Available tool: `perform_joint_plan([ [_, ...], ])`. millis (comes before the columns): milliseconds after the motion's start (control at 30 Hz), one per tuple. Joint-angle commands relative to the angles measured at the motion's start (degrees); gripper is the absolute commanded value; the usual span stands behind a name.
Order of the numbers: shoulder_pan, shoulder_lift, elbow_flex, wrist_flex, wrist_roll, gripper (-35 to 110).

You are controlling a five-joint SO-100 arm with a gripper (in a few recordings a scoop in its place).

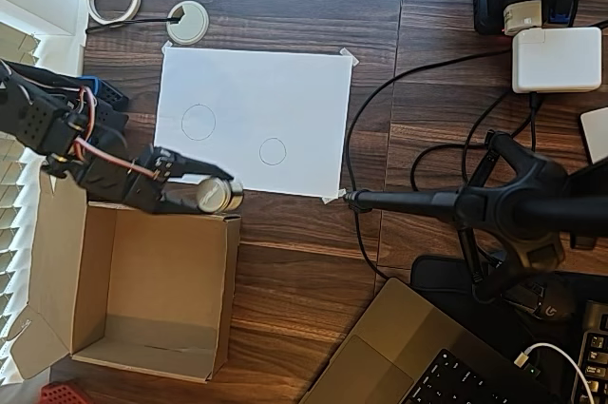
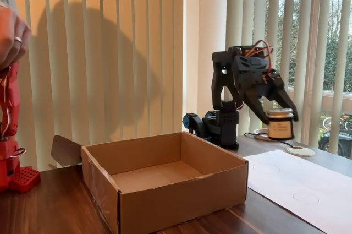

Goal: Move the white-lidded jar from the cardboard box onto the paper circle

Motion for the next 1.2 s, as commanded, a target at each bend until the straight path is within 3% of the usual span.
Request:
perform_joint_plan([
  [0, -2.9, 2.7, 0.6, -2.7, -1.0, 6],
  [800, -7.9, -12.8, 12.5, -29.4, -2.7, 5],
  [1167, -8.7, -16.3, 16.0, -33.7, -3.7, 5],
])
